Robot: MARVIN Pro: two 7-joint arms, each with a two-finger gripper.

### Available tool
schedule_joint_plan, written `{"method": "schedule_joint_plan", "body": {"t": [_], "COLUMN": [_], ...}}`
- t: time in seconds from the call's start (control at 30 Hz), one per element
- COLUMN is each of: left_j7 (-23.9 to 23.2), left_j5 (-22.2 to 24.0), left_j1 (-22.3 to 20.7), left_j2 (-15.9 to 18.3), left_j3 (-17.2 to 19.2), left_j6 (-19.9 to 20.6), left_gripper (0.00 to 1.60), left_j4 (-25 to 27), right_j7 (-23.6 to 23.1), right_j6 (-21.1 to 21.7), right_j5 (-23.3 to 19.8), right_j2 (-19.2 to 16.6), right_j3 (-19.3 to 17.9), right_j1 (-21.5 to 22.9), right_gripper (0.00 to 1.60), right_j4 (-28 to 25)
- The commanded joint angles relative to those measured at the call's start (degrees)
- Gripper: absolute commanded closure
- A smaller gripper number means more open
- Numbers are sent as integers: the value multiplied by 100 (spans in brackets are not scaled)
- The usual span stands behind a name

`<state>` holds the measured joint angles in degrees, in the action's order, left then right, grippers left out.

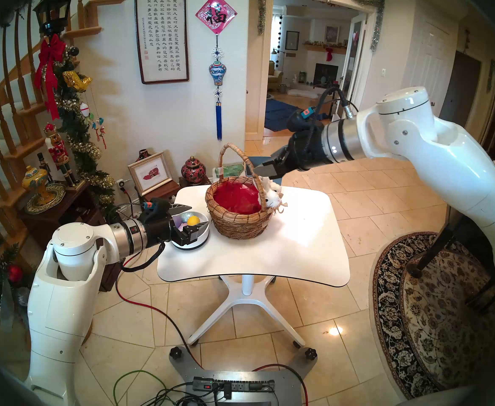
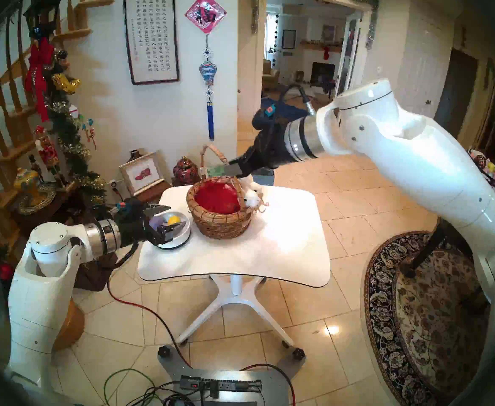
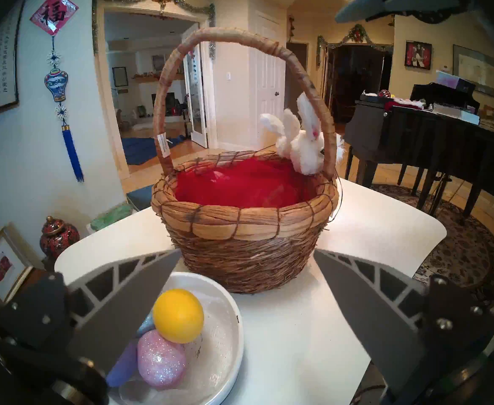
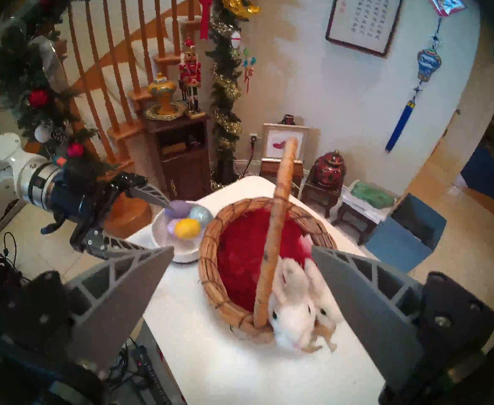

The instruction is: Put easter egg into basket

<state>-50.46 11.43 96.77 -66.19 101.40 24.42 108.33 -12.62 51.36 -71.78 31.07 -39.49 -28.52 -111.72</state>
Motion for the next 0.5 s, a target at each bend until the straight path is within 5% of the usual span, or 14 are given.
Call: {"method": "schedule_joint_plan", "body": {"t": [0.0,0.47], "left_j7": [2,2], "left_j5": [6,6], "left_j1": [-39,-40], "left_j2": [-2,-2], "left_j3": [0,0], "left_j6": [-6,-5], "left_gripper": [0,0], "left_j4": [33,34], "right_j7": [-158,-735], "right_j6": [186,-242], "right_j5": [-38,-29], "right_j2": [-659,-1584], "right_j3": [-522,-1309], "right_j1": [-456,-1466], "right_gripper": [0,0], "right_j4": [-344,-992]}}
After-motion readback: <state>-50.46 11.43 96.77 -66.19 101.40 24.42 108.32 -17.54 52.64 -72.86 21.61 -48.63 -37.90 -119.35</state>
